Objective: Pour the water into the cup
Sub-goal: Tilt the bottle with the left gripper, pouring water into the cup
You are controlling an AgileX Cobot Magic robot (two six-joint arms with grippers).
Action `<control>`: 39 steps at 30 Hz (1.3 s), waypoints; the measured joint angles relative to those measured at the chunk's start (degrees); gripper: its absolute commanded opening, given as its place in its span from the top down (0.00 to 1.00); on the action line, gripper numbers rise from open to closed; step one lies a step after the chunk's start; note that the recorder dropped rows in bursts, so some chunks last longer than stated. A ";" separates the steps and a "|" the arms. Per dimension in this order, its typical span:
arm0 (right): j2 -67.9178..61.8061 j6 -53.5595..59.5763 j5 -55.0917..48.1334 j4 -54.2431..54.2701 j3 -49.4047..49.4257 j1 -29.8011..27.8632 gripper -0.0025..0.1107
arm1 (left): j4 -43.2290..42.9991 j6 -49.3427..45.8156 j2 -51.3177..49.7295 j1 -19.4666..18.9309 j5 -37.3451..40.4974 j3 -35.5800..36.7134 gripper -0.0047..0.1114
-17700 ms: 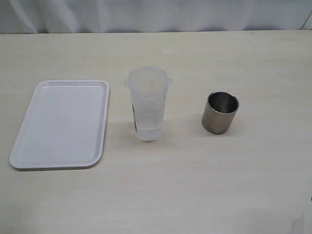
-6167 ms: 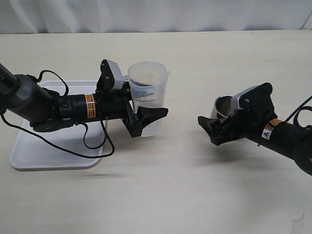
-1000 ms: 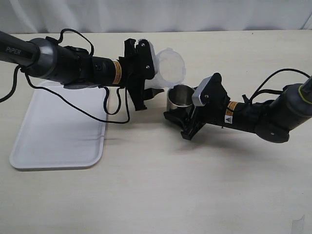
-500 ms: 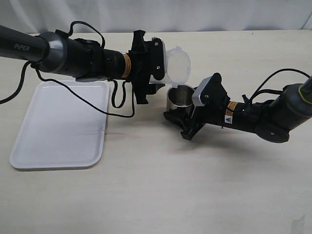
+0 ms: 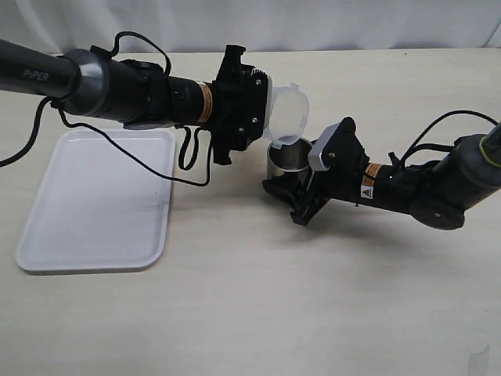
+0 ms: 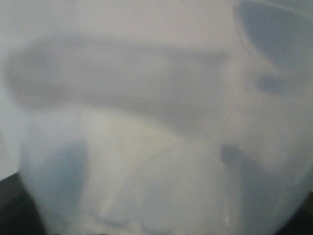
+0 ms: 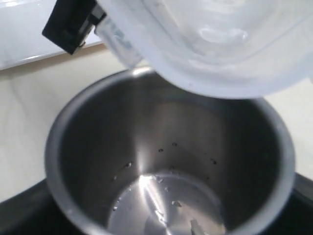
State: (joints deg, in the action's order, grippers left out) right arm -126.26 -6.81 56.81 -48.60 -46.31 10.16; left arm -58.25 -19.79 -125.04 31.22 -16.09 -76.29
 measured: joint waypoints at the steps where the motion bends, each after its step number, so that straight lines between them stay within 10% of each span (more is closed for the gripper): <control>1: 0.00 0.00 0.00 0.00 0.00 0.00 0.94 | 0.00 -0.36 0.00 0.00 0.00 0.00 0.96; 39: 0.00 -0.21 0.32 -0.93 -0.09 0.00 0.94 | 0.23 -15.12 0.62 0.00 4.07 -2.68 0.96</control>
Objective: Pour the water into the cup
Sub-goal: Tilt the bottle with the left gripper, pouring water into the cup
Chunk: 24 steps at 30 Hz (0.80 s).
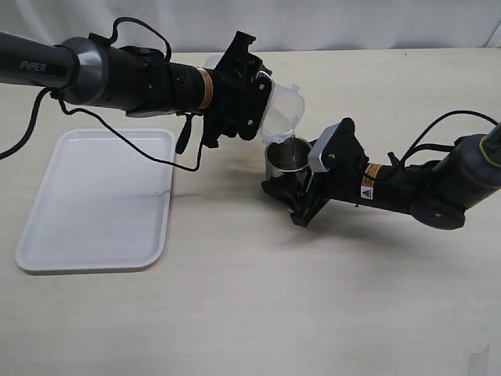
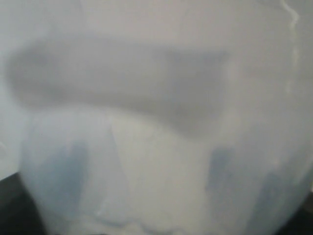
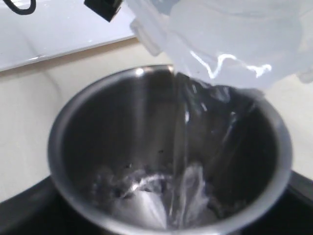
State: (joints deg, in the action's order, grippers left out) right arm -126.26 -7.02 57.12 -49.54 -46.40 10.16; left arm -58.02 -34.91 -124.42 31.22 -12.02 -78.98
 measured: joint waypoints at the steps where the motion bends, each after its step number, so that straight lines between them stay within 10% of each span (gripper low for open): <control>1: 0.00 0.00 0.00 -0.08 0.00 0.00 0.94 | 0.00 -0.24 0.00 0.00 -0.01 0.00 0.96; 24: 0.00 0.00 0.00 -0.22 0.00 0.00 0.94 | 0.22 -9.51 0.05 0.00 -0.94 -0.49 0.96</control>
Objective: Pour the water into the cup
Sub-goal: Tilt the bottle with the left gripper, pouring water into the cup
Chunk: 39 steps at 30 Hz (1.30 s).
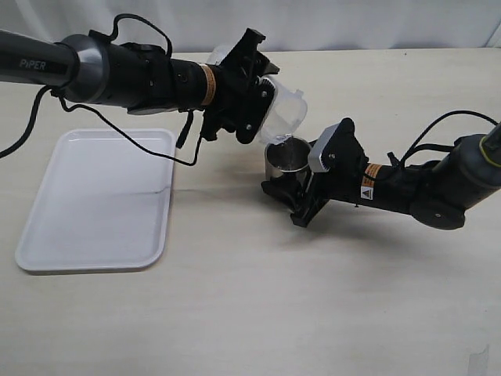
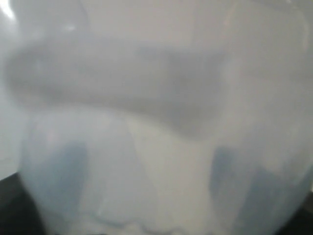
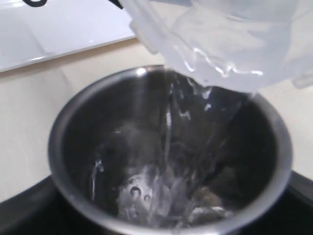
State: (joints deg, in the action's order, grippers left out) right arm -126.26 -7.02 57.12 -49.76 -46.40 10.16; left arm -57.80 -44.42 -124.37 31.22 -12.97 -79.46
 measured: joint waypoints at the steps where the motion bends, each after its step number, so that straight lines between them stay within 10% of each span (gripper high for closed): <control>1: 0.00 0.00 0.00 0.00 0.00 0.00 0.94 | 0.00 -0.45 0.09 0.00 -0.09 0.00 0.96; 39: 0.00 0.00 0.11 0.00 0.00 0.00 0.94 | 0.00 -8.03 0.59 0.00 -2.28 -0.11 0.96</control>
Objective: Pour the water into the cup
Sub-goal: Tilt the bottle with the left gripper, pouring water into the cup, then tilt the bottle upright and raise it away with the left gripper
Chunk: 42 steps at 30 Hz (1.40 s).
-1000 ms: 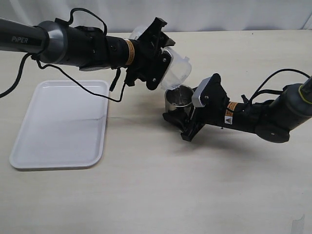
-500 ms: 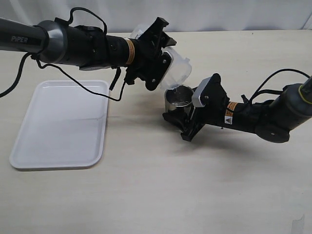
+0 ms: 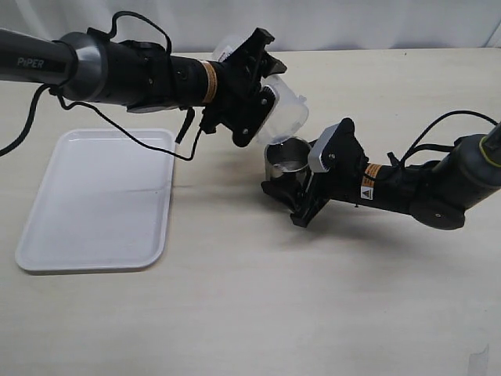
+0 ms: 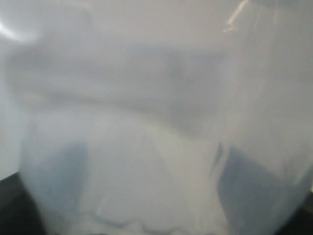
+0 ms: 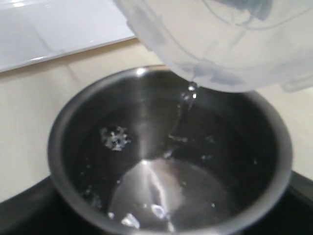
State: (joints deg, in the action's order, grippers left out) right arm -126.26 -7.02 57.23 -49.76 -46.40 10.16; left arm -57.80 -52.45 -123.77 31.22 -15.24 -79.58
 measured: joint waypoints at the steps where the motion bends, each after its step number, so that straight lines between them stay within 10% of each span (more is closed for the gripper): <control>1: 0.00 0.00 0.00 0.00 0.00 0.00 0.94 | 0.00 -0.28 0.11 0.00 0.12 0.00 0.96; 42: -0.04 0.00 0.00 0.00 0.00 0.00 0.94 | 10.84 -4.45 1.40 1.73 3.41 0.00 0.96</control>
State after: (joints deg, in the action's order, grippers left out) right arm -126.29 -7.02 57.23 -49.76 -46.40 10.16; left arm -46.95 -56.90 -122.37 32.95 -11.83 -79.58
